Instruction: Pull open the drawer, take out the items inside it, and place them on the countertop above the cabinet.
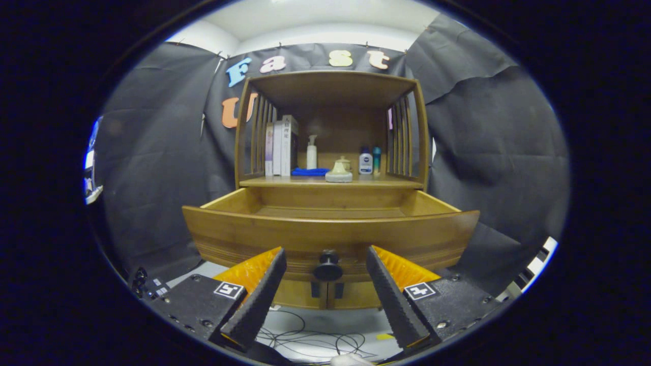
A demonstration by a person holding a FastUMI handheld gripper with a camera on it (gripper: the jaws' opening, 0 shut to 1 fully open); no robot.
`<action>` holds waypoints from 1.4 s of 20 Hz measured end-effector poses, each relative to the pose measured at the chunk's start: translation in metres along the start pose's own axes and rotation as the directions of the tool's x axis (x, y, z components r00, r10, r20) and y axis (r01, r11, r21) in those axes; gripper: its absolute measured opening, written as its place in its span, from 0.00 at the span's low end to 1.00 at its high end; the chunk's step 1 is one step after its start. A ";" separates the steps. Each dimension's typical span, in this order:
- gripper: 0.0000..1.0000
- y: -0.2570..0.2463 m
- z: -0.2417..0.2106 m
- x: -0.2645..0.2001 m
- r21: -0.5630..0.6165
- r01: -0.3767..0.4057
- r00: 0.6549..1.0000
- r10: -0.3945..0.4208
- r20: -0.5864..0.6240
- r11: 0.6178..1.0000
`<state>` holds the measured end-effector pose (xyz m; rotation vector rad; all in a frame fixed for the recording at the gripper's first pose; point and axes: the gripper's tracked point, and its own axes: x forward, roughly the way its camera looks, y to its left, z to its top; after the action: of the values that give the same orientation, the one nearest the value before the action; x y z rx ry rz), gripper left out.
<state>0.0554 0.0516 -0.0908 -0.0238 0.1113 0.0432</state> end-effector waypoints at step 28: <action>0.97 -0.008 -0.027 0.086 0.087 0.007 0.999 -0.004 -0.038 0.996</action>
<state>0.1377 0.0469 -0.1270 0.0618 0.1507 0.0326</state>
